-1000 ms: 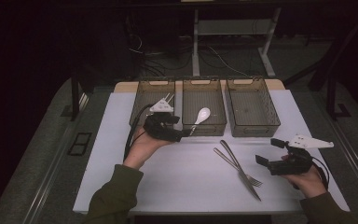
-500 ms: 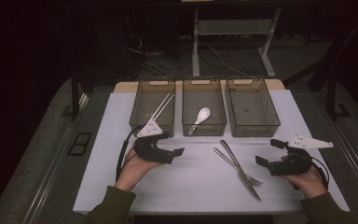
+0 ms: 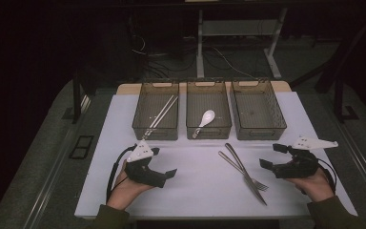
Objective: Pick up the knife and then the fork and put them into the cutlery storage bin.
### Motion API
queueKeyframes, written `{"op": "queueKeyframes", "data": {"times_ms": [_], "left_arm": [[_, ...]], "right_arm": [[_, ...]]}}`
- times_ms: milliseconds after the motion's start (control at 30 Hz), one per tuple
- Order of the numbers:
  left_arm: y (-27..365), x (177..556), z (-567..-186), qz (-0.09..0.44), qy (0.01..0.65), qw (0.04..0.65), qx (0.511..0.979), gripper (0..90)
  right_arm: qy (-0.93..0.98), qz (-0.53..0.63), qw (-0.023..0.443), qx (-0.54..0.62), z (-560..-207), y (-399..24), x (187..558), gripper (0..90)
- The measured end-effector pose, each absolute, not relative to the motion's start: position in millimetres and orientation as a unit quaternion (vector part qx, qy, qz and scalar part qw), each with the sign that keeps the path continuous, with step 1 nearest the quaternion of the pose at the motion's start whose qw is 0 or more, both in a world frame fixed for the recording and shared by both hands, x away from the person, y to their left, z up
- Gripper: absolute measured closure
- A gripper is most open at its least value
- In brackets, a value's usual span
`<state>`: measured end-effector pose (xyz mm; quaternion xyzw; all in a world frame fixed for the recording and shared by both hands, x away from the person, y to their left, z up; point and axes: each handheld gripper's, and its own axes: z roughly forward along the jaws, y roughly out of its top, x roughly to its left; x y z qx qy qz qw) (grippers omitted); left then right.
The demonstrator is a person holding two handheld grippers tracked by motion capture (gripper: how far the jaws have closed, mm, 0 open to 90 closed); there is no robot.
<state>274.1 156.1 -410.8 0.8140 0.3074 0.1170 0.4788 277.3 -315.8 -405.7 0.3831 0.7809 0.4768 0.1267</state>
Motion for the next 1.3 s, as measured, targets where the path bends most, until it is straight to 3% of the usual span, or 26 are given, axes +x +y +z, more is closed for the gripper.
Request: {"op": "queueKeyframes", "data": {"times_ms": [600,867,1300], "left_arm": [[164.5,267.2,-422.4,0.109,0.311,0.48,0.813,0.0],[164.2,266.8,-422.0,0.106,0.309,0.483,0.812,0.0],[161.1,266.0,-422.9,0.101,0.304,0.482,0.815,0.0]], "right_arm": [[0.819,0.407,0.053,0.402,-405.2,-280.5,303.3,43.3],[0.839,0.369,0.047,0.397,-412.3,-255.7,316.0,56.5],[0.862,0.309,0.058,0.398,-428.6,-235.3,325.2,67.7]]}}
